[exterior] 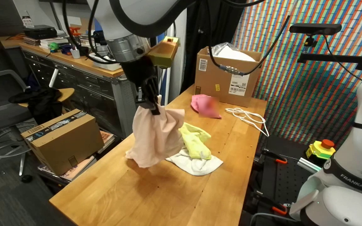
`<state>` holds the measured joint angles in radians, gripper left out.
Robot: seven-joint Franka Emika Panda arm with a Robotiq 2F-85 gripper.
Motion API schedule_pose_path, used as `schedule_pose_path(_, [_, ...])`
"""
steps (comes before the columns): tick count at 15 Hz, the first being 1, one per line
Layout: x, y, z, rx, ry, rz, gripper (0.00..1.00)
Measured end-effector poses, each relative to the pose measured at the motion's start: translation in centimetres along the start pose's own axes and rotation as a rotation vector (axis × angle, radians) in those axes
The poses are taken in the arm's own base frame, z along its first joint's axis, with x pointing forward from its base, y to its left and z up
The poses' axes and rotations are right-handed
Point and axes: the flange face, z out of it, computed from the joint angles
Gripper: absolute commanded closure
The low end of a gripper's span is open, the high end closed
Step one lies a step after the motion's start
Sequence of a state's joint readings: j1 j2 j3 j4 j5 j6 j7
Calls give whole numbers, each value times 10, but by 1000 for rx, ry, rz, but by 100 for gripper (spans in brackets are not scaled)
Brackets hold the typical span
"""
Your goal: Separate the pile of clothes on the table
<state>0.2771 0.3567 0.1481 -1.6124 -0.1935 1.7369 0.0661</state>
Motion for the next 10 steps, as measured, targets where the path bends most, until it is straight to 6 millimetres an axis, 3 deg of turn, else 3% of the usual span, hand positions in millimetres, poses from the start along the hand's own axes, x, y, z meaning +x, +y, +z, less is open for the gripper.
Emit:
schedule_pose_path(4, [15, -52, -8, -17, -19, -47, 98])
schedule_pose_path(10, [52, -106, 1, -67, -7, -92, 98])
